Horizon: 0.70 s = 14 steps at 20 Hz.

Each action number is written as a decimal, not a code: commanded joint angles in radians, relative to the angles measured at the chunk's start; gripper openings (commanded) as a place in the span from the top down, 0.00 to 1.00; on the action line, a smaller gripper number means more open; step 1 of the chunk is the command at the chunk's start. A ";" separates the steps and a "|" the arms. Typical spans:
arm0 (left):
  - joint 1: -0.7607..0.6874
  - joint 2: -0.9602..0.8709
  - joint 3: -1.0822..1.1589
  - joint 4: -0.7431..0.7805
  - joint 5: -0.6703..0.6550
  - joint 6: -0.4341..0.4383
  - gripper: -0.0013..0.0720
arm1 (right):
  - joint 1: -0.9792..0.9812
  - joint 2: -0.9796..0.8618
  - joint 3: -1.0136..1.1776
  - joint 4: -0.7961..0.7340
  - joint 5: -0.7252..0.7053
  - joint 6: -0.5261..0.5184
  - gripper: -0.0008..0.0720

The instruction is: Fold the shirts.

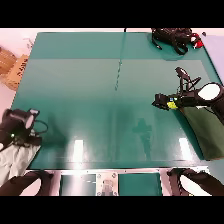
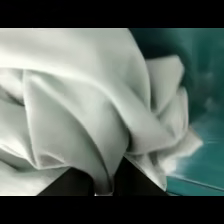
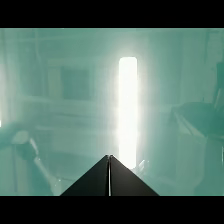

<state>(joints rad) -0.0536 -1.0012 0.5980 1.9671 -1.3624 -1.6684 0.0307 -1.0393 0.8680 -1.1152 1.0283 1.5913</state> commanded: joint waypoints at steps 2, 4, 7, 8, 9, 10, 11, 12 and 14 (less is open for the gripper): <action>-0.130 -0.001 0.368 -0.257 -0.008 0.109 0.95 | 0.000 -0.001 0.000 0.000 0.000 0.000 0.97; -0.270 -0.006 0.566 -0.389 0.074 0.106 0.95 | 0.000 -0.001 0.000 0.000 0.000 0.000 0.97; -0.453 -0.080 0.787 -0.521 0.195 0.107 0.95 | 0.000 -0.001 0.000 0.000 0.000 0.000 0.97; -0.501 -0.118 0.822 -0.547 0.229 0.109 0.95 | 0.000 -0.001 0.000 0.000 0.000 0.000 0.97; -0.537 -0.159 0.834 -0.581 0.262 0.129 0.95 | 0.000 -0.001 0.000 0.000 0.000 0.000 0.97; -0.558 -0.203 0.833 -0.625 0.285 0.145 0.95 | 0.000 -0.001 0.000 0.001 0.000 0.000 0.97; -0.573 -0.254 0.833 -0.680 0.300 0.163 0.95 | 0.001 -0.001 0.000 0.001 0.000 0.000 0.97; -0.581 -0.310 0.833 -0.742 0.309 0.191 0.95 | 0.001 -0.001 0.000 0.001 -0.005 0.000 0.97; -0.576 -0.397 0.834 -0.837 0.309 0.211 0.82 | 0.001 -0.001 -0.001 0.001 -0.014 0.001 0.97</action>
<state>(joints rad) -0.5972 -1.2854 1.4029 1.2972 -1.1004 -1.5005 0.0307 -1.0393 0.8680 -1.1145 1.0225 1.5913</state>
